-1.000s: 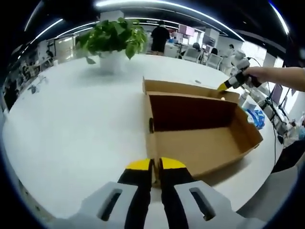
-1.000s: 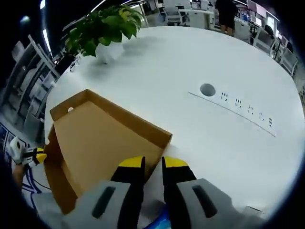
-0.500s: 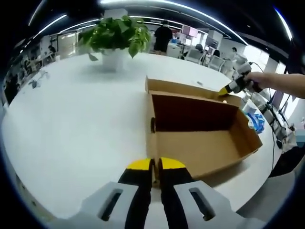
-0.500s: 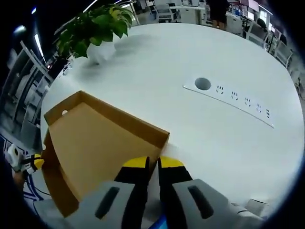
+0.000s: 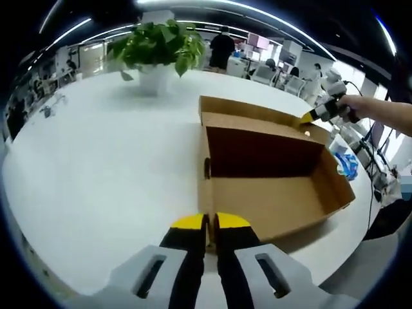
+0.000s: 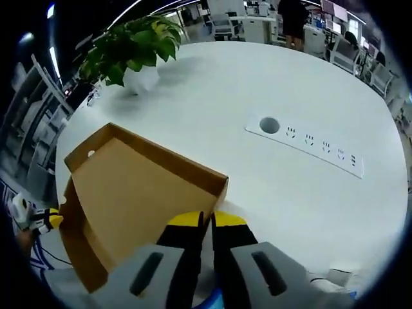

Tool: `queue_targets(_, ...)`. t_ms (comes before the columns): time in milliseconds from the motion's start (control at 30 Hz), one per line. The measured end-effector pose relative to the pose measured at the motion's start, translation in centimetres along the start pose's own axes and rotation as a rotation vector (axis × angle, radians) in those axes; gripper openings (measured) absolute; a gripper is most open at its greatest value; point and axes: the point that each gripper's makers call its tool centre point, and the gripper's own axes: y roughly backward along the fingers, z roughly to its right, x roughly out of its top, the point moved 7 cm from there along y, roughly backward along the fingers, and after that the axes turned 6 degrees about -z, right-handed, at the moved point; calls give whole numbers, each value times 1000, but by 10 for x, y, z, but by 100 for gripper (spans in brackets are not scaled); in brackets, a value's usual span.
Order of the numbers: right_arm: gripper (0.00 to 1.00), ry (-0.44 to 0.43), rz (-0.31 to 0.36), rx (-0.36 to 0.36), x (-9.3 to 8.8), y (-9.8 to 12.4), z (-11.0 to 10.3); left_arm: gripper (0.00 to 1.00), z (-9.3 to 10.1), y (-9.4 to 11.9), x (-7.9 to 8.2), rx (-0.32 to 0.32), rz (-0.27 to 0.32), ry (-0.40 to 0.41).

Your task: Operate the shoe box by opening the lid, removing the specified soft item, and placing it in the target area until the item is outside and the box remains undamaged.

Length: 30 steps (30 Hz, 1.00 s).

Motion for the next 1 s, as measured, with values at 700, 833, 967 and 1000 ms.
queue_targets(700,1,54,132,-6,1,39,-13,1,1,0,1,2,-16,-6)
queue_targets(833,1,60,155,-5,1,47,-17,1,1,0,1,4,-16,-7)
queue_targets(967,1,70,179,-4,2,54,-18,1,1,-1,2,4,-19,-12)
queue_targets(1000,1,74,186,-4,3,56,-18,1,1,-1,2,4,-19,-13)
